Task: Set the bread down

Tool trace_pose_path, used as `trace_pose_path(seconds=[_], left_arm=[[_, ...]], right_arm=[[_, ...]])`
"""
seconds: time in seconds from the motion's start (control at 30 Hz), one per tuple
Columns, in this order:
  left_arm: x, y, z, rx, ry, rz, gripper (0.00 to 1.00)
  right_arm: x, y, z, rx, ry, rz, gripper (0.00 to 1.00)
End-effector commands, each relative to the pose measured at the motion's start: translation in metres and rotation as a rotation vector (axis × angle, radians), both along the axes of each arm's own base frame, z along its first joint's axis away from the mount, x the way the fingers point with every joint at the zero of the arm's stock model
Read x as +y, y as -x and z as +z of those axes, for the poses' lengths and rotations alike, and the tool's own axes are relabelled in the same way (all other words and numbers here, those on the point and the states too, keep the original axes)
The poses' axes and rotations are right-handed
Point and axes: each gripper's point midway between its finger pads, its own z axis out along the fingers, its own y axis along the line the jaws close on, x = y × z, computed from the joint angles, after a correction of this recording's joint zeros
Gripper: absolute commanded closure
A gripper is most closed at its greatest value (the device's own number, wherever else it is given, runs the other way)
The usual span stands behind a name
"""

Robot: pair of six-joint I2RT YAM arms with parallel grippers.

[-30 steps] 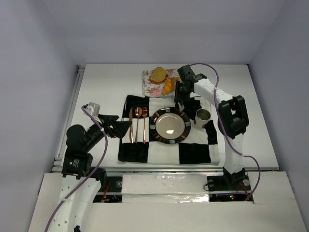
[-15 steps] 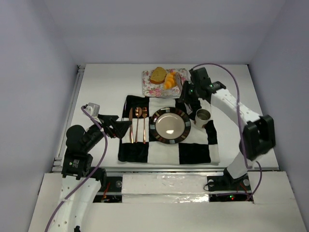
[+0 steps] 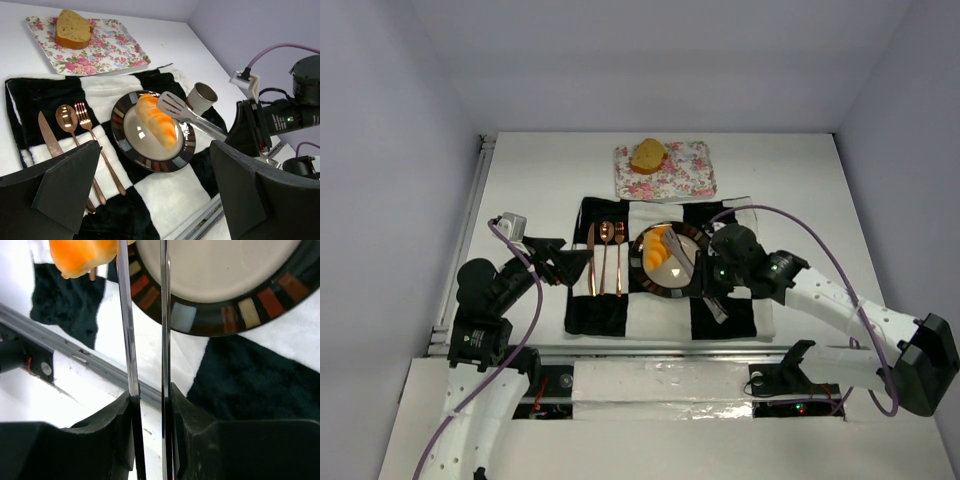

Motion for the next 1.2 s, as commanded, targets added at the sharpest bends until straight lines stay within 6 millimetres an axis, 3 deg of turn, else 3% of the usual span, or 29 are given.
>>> trace_pose_path(seconds=[0.0,0.13,0.27,0.4,0.53,0.73,0.83,0.97,1.03,1.07,1.1,1.17], left_arm=[[-0.001,-0.003,0.005,-0.037,0.001,-0.004,0.09],[-0.001,-0.003,0.005,-0.039,0.001,-0.003,0.09],[-0.001,-0.003,0.005,-0.039,0.002,-0.004,0.09],[-0.001,-0.002,0.005,-0.041,0.001,-0.004,0.09],[-0.001,-0.002,0.006,-0.046,0.001,-0.006,0.09],[-0.002,-0.001,0.007,-0.047,0.003,-0.007,0.09],[-0.001,-0.001,0.007,-0.048,0.003,-0.007,0.09],[-0.002,-0.001,0.007,-0.049,0.002,-0.01,0.09],[-0.002,-0.001,0.007,-0.048,0.003,-0.01,0.09],[-0.002,-0.001,0.007,-0.048,0.003,-0.01,0.09],[-0.002,-0.001,0.007,-0.047,0.002,-0.013,0.09],[-0.002,-0.001,0.007,-0.049,0.002,-0.015,0.09]], right_arm=[[0.007,-0.003,-0.005,-0.022,-0.013,-0.044,0.71],[0.016,0.002,-0.012,-0.025,0.011,-0.027,0.66],[0.021,-0.004,-0.006,-0.042,0.006,-0.042,0.56],[0.02,-0.016,0.017,-0.102,-0.002,-0.084,0.48],[0.014,-0.03,0.048,-0.192,-0.012,-0.142,0.47],[0.019,-0.054,0.065,-0.234,-0.004,-0.148,0.47],[0.028,-0.075,0.07,-0.246,-0.01,-0.149,0.48],[0.033,-0.125,0.071,-0.249,-0.044,-0.173,0.48],[0.03,-0.158,0.061,-0.235,-0.022,-0.202,0.48],[0.032,-0.165,0.058,-0.217,-0.031,-0.192,0.48],[0.034,-0.176,0.038,-0.177,-0.002,-0.194,0.48],[0.033,-0.203,0.04,-0.184,-0.006,-0.216,0.48]])
